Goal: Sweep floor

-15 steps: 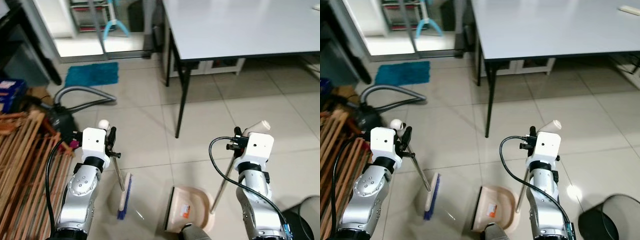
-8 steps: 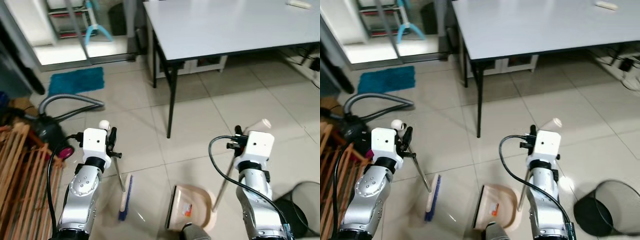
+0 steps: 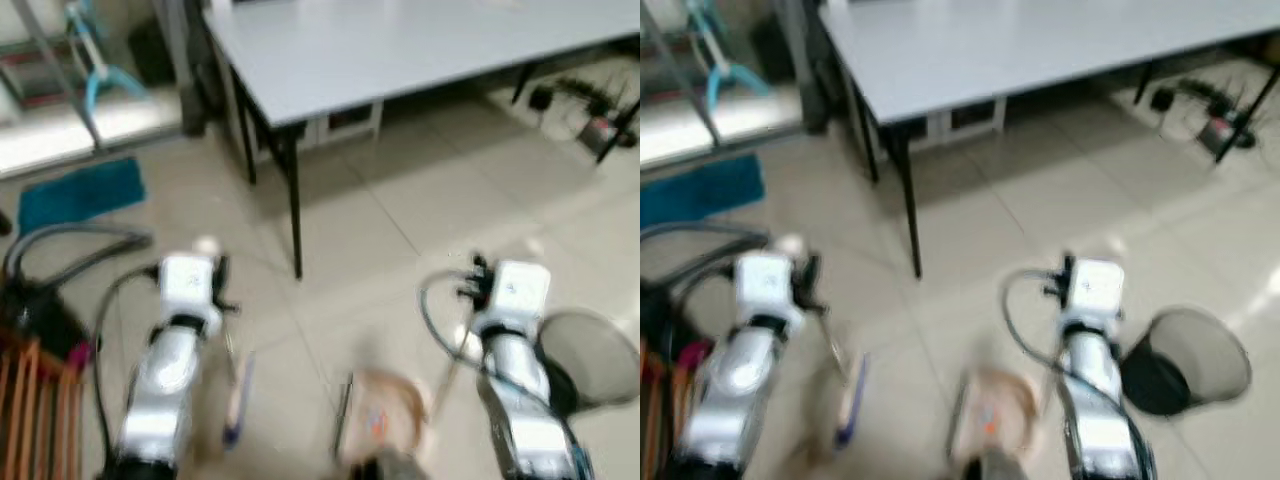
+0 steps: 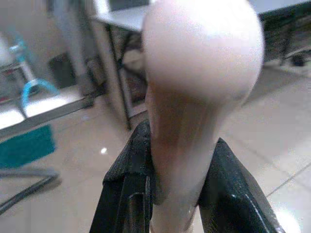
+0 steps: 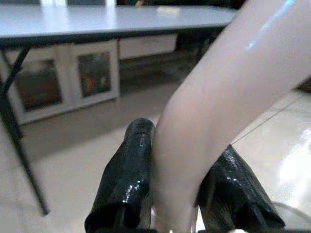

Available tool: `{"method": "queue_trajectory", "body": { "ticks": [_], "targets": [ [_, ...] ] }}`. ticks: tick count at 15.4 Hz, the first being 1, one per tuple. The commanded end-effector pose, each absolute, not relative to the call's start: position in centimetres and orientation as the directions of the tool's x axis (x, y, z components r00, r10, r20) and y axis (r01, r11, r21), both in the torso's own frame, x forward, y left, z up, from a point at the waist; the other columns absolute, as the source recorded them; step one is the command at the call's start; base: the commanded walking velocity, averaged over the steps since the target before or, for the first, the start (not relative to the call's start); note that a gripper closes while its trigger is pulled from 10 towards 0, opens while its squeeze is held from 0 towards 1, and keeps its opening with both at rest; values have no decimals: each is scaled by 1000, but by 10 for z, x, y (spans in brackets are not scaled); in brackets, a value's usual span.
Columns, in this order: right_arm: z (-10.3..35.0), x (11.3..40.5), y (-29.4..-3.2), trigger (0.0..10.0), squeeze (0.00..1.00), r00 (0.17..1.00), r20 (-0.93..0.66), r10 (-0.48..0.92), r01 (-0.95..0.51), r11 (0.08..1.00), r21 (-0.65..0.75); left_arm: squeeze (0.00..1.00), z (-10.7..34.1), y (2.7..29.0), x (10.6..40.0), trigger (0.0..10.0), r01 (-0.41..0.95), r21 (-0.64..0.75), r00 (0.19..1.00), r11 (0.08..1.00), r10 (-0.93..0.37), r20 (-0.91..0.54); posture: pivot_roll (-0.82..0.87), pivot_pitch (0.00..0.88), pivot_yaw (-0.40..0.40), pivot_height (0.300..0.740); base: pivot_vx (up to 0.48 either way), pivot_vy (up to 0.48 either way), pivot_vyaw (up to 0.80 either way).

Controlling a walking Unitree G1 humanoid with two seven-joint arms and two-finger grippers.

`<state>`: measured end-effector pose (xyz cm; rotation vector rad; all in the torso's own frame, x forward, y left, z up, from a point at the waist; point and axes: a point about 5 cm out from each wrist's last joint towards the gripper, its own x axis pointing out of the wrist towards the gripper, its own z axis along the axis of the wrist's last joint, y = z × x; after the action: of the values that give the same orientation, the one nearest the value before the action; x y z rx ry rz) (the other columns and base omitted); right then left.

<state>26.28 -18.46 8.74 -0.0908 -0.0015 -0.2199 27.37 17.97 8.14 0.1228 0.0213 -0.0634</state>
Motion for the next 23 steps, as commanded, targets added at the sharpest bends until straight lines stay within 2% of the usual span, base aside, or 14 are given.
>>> {"method": "queue_trajectory", "body": {
  "ticks": [1, 23],
  "targets": [
    [97, 266, -182, 10000, 0, 977, 50, -209, 213, 973, -89, 0, 88, 182, 276, 10000, 58, 136, 998, 989, -59, 4, -25, 52, 64, 740, 0, 0, -800],
    [95, 260, -187, 10000, 0, 969, 34, -244, 247, 962, -115, 0, 85, 174, 273, 10000, 144, 156, 990, 977, -144, -10, -36, 62, 61, 740, 0, 0, -800]
  ]
}}
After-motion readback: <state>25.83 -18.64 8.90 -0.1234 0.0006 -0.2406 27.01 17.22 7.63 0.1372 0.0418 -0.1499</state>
